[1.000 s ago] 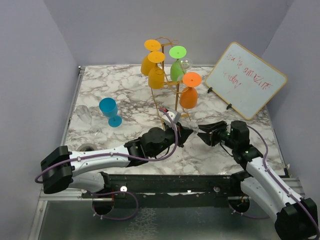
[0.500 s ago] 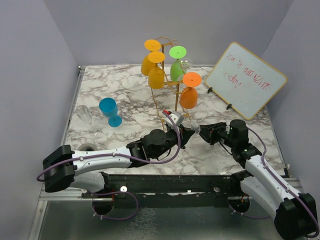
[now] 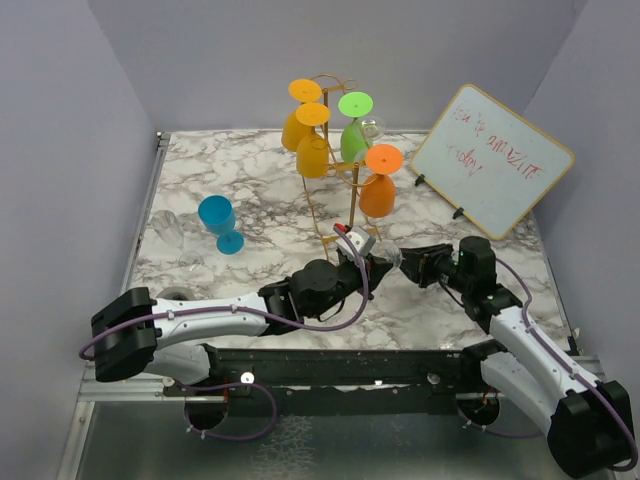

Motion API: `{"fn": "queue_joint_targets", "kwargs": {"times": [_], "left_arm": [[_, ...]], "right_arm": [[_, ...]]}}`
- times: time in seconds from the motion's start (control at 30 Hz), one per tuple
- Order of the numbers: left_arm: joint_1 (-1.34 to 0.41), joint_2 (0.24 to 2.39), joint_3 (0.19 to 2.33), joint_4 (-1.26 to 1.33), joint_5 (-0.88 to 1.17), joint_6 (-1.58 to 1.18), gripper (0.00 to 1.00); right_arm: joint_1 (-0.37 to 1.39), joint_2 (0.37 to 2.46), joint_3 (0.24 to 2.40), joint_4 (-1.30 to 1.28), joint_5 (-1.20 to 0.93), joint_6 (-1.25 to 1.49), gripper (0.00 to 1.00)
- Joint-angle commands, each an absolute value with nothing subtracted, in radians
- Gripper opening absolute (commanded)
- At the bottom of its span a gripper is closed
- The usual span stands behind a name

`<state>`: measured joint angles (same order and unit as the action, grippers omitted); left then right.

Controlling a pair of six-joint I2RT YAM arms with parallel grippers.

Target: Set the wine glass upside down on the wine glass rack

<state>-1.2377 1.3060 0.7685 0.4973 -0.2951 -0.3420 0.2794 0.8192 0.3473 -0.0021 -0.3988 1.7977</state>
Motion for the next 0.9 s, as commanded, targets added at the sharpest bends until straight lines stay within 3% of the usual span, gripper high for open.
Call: {"fn": "queue_joint_targets", "kwargs": {"times": [0.0, 0.13, 0.2, 0.3, 0.4, 0.47, 0.53, 0.67, 0.87], "left_arm": [[-1.257, 1.338, 0.788, 0.532, -0.249, -0.289, 0.00], [-1.264, 1.347, 0.782, 0.532, -0.266, -0.263, 0.00], [-1.266, 1.352, 0.784, 0.532, -0.258, -0.258, 0.00], [-1.266, 1.355, 0.783, 0.532, -0.244, -0.257, 0.00], [-1.266, 1.349, 0.776, 0.531, -0.254, -0.267, 0.00], [-1.266, 1.334, 0.767, 0.530, -0.267, -0.280, 0.09], [-1.266, 1.308, 0.758, 0.526, -0.284, -0.297, 0.32], [-1.266, 1.227, 0.749, 0.477, -0.334, -0.337, 0.60], [-1.265, 1.072, 0.702, 0.382, -0.432, -0.327, 0.83]], "right_arm": [[0.290, 0.832, 0.426, 0.060, -0.476, 1.820, 0.32], [0.290, 0.859, 0.444, 0.079, -0.487, 1.825, 0.31], [0.290, 0.877, 0.436, 0.106, -0.500, 1.832, 0.24], [0.290, 0.904, 0.421, 0.159, -0.515, 1.843, 0.04], [0.290, 0.909, 0.425, 0.165, -0.497, 1.828, 0.01], [0.290, 0.903, 0.440, 0.139, -0.475, 1.797, 0.00], [0.290, 0.894, 0.455, 0.111, -0.433, 1.749, 0.01], [0.290, 0.879, 0.468, 0.066, -0.335, 1.629, 0.01], [0.290, 0.867, 0.462, 0.105, -0.222, 1.424, 0.01]]}}
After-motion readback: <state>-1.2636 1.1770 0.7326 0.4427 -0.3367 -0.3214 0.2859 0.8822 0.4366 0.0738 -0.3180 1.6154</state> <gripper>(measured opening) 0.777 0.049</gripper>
